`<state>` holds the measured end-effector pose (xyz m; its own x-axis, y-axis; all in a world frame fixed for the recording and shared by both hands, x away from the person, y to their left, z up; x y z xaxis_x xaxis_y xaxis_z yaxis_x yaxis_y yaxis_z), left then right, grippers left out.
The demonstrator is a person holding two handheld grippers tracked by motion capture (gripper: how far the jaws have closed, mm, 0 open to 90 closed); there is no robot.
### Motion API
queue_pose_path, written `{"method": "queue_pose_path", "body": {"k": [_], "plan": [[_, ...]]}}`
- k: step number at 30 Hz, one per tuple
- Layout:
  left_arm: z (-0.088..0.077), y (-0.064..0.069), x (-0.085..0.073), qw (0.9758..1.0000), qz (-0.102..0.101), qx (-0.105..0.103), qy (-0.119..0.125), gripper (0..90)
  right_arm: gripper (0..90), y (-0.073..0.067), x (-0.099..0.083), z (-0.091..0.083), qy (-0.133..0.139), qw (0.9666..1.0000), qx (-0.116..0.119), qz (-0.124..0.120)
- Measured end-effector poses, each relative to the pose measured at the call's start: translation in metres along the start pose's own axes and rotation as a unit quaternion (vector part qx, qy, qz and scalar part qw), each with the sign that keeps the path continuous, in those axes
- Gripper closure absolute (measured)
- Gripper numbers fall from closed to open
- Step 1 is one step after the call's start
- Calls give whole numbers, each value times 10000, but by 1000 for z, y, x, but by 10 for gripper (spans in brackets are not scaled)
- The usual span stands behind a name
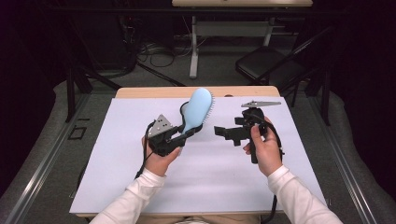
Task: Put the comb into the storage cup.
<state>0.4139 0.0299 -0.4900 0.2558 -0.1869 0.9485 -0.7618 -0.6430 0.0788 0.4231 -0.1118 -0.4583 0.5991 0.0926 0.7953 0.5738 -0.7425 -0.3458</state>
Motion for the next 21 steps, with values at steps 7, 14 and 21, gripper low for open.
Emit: {"method": "queue_pose_path", "body": {"k": [7, 14, 21], "plan": [[1, 0, -2, 10000, 31, 15, -24, 695, 1, -7, 11, 1, 15, 9999, 92, 88], [1, 1, -2, 10000, 41, -3, -21, 695, 1, -14, 19, 3, 30, 9997, 185, 139], [2, 2, -3, 10000, 31, 0, -28, 695, 2, -20, 28, 5, 85, 9994, 278, 170]]}}
Point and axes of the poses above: each handheld gripper's, and its own axes: z roughly forward along the jaws, x roughly out of its top, y roughly to its right, the point moved 10 cm from there along z, roughly forward along the jaws, and after that the axes turned 1 degree about z, right-handed, at the moved point
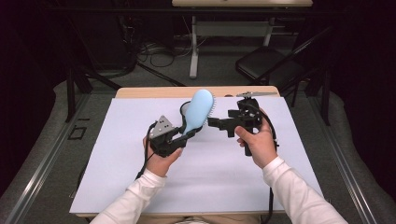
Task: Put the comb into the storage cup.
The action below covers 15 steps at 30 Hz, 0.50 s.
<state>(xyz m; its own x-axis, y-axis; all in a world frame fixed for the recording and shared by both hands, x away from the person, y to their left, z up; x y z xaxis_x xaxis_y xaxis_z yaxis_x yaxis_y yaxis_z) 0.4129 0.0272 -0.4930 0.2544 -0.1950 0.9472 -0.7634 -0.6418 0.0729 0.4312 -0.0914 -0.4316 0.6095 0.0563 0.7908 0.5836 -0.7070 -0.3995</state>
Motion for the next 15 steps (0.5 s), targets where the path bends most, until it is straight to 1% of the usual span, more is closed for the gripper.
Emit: {"method": "queue_pose_path", "body": {"k": [4, 8, 12, 15], "plan": [[0, 0, 0, 10000, 21, -1, 12, 695, 1, -6, 5, 1, -10, 9999, 130, 69], [-1, 0, 1, 10000, 18, -3, 29, 696, 1, -8, 10, 3, 2, 9999, 119, 40], [-1, 0, 1, 10000, 18, -2, 38, 695, 3, -9, 15, 5, -3, 9998, 137, 108], [-1, 0, 1, 10000, 16, -10, 44, 696, 3, -9, 19, 8, -16, 9999, 119, 112]]}}
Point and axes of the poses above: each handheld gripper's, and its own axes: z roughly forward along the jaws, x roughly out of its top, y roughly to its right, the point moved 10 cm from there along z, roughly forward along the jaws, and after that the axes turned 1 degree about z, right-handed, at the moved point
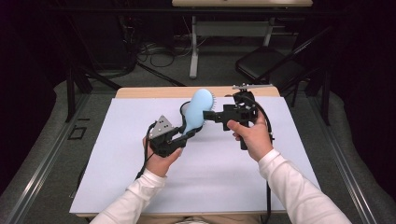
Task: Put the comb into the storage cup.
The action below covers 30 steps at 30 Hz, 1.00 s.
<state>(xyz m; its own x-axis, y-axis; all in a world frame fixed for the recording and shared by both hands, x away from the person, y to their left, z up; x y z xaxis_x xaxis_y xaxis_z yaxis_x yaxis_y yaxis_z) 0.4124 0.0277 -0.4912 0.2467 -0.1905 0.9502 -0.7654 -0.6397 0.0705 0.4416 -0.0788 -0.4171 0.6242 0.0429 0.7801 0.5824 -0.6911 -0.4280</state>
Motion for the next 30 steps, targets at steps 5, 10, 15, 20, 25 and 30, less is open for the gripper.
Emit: {"method": "queue_pose_path", "body": {"k": [5, 10, 15, 20, 25, 30], "plan": [[0, 0, 0, 10000, -12, 1, 10, 695, 7, -2, 5, 4, -42, 9999, 77, 114], [-1, -1, 1, 10000, -14, 9, 23, 696, 21, -2, 7, 6, -90, 9997, 106, 205], [-1, 0, 1, 10000, -9, -2, 19, 696, 39, -1, 10, 8, -104, 9997, 87, 202], [0, 0, 1, 10000, -26, -6, 29, 695, 59, -2, 11, 10, -155, 9994, 159, 263], [0, 1, 0, 10000, -9, -14, 21, 695, 78, -3, 13, 12, -179, 9992, 197, 313], [0, 1, 0, 10000, 16, 27, 23, 695, 127, -4, 15, 15, -177, 9989, 240, 370]]}}
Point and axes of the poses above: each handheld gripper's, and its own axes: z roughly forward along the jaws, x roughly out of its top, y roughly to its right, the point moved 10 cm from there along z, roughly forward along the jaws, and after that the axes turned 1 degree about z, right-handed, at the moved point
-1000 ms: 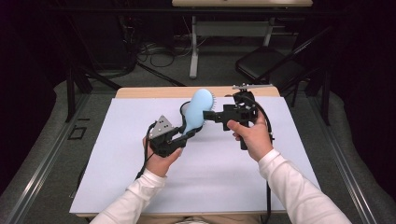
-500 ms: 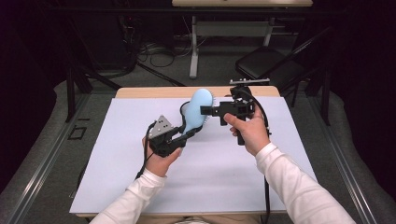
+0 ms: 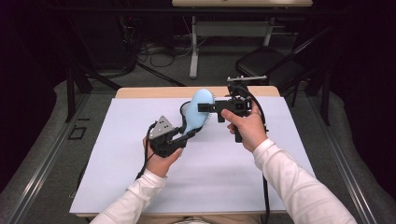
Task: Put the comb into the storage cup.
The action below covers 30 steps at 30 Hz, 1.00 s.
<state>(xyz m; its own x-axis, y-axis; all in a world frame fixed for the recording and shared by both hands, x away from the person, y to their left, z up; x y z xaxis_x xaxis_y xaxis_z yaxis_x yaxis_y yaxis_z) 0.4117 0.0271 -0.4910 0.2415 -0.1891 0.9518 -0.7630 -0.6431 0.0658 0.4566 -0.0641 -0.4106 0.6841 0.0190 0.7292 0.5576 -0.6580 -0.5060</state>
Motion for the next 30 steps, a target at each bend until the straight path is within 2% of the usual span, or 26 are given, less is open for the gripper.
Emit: {"method": "queue_pose_path", "body": {"k": [6, 10, 18, 25, 30], "plan": [[0, 1, 0, 10000, 9, -23, 8, 695, 143, -2, 2, 3, 8, 10000, 46, -14], [0, 1, 0, 10000, 11, -19, 15, 695, 147, -2, 4, 4, 21, 10000, -15, -59], [0, 2, 0, 10000, 28, -20, 19, 695, 179, 0, 6, 7, 19, 10000, -39, -1], [1, 3, -1, 10000, 50, -16, -12, 695, 211, 0, 8, 10, 42, 9999, 109, 121], [2, 5, -2, 10000, 72, -31, -7, 695, 232, -1, 7, 14, 9, 9998, 131, 143]]}}
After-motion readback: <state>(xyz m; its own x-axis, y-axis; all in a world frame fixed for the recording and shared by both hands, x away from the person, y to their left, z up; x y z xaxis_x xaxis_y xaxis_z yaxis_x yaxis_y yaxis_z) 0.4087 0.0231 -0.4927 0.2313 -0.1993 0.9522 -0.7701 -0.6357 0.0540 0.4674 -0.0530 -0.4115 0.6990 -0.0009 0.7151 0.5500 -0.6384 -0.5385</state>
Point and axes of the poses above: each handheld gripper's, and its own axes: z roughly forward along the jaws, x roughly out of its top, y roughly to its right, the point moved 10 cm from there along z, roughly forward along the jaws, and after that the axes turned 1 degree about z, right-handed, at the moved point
